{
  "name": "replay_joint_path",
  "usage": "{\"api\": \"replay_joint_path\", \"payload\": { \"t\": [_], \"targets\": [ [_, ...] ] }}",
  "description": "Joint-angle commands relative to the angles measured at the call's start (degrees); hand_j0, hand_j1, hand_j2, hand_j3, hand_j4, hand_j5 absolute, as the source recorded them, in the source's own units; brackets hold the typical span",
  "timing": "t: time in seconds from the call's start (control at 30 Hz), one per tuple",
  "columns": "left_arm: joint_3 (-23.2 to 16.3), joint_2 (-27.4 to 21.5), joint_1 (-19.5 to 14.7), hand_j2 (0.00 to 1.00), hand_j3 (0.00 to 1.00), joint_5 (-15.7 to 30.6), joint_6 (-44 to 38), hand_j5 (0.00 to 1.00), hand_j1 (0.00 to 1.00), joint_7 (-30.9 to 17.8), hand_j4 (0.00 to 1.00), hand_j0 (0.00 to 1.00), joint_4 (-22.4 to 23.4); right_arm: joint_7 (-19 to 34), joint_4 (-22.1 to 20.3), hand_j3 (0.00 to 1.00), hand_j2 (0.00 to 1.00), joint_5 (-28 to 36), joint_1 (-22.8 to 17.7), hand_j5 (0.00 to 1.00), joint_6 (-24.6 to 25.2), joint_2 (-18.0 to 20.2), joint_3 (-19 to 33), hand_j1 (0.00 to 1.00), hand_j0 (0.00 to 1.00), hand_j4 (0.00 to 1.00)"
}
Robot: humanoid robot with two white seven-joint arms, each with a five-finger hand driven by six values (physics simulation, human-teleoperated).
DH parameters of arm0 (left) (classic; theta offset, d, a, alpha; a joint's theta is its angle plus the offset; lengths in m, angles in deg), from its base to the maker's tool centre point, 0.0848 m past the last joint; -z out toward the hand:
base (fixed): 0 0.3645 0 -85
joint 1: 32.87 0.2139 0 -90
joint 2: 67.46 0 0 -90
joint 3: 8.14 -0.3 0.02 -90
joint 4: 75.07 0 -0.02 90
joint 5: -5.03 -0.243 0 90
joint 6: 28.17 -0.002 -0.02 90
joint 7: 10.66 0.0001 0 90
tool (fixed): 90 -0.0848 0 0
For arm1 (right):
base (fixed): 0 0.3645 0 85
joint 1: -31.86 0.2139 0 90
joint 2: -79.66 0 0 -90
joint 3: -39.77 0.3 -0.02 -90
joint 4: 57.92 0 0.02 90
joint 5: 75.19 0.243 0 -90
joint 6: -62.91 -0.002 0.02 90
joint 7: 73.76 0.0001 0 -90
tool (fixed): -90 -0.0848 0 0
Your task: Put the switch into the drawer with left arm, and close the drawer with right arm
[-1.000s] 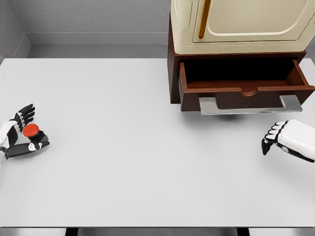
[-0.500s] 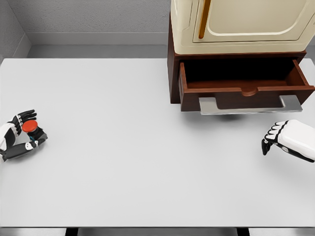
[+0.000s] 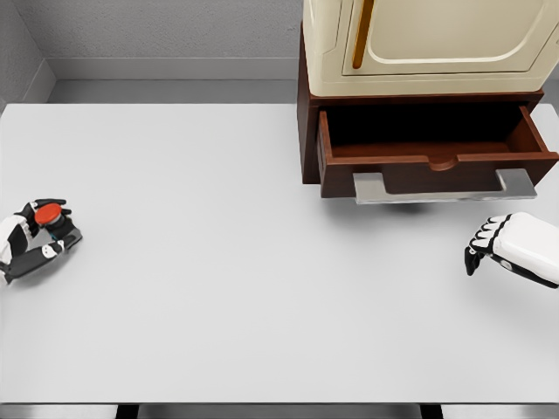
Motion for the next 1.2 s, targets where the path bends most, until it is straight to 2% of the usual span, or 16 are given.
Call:
{"api": "replay_joint_path", "payload": {
  "t": [0.0, 0.23, 0.3, 0.57, 0.7, 0.83, 0.9, 0.97, 1.17],
  "targets": [
    [0.0, -0.1, 0.0, 0.43, 0.43, 0.2, -0.1, 0.43, 0.43, 0.0, 0.43, 0.43, -0.3, -0.1, 0.1, 0.25, 0.25, 0.4, 0.0, 0.25, 0.0, 0.1, 0.0, 0.25, 0.25, 0.25],
    [0.0, -0.4, -0.9, 0.42, 0.42, -0.6, -0.2, 0.42, 0.42, 0.0, 0.42, 0.42, -2.8, 0.0, 0.1, 0.25, 0.25, 0.4, 0.0, 0.25, 0.0, 0.2, 0.2, 0.25, 0.25, 0.25],
    [0.0, -0.4, -1.7, 0.41, 0.41, -2.9, -0.8, 0.41, 0.41, -0.1, 0.41, 0.41, -5.2, 0.0, 0.1, 0.25, 0.25, 0.3, 0.0, 0.25, 0.0, 0.2, 0.2, 0.25, 0.25, 0.25],
    [0.1, 0.2, -3.0, 0.39, 0.39, -5.0, -0.8, 0.39, 0.39, -0.5, 0.39, 0.39, -10.5, 0.0, 0.1, 0.25, 0.25, 0.4, 0.0, 0.25, 0.0, 0.3, 0.2, 0.25, 0.25, 0.25],
    [-0.5, 0.2, -3.6, 0.39, 0.39, -5.8, -0.9, 0.39, 0.39, -0.5, 0.39, 0.39, -14.7, 0.0, 0.2, 0.25, 0.25, 0.4, 0.0, 0.25, 0.0, 0.4, 0.2, 0.25, 0.25, 0.25],
    [-0.8, 0.4, -4.7, 0.39, 0.39, -8.2, -0.9, 0.39, 0.39, -0.5, 0.39, 0.39, -17.2, 0.0, 0.2, 0.26, 0.26, 0.4, 0.0, 0.26, 0.0, 0.6, 0.2, 0.26, 0.26, 0.26],
    [-0.8, 2.1, -6.0, 0.39, 0.39, -11.5, -0.9, 0.39, 0.39, -0.6, 0.39, 0.39, -18.1, 0.0, 0.2, 0.26, 0.26, 0.4, 0.1, 0.26, 0.0, 0.6, 0.3, 0.26, 0.26, 0.26],
    [-0.9, 3.1, -6.9, 0.39, 0.39, -11.8, -0.9, 0.39, 0.39, -0.6, 0.39, 0.39, -18.7, 0.0, 0.3, 0.26, 0.26, 0.4, 0.1, 0.26, 0.0, 0.6, 0.2, 0.26, 0.26, 0.26],
    [-7.1, 3.4, -11.7, 0.39, 0.39, -12.4, -0.9, 0.39, 0.39, -0.7, 0.39, 0.39, -19.1, 0.0, 0.2, 0.26, 0.26, 0.4, 0.1, 0.26, 0.0, 0.6, 0.3, 0.26, 0.26, 0.26]
  ]
}}
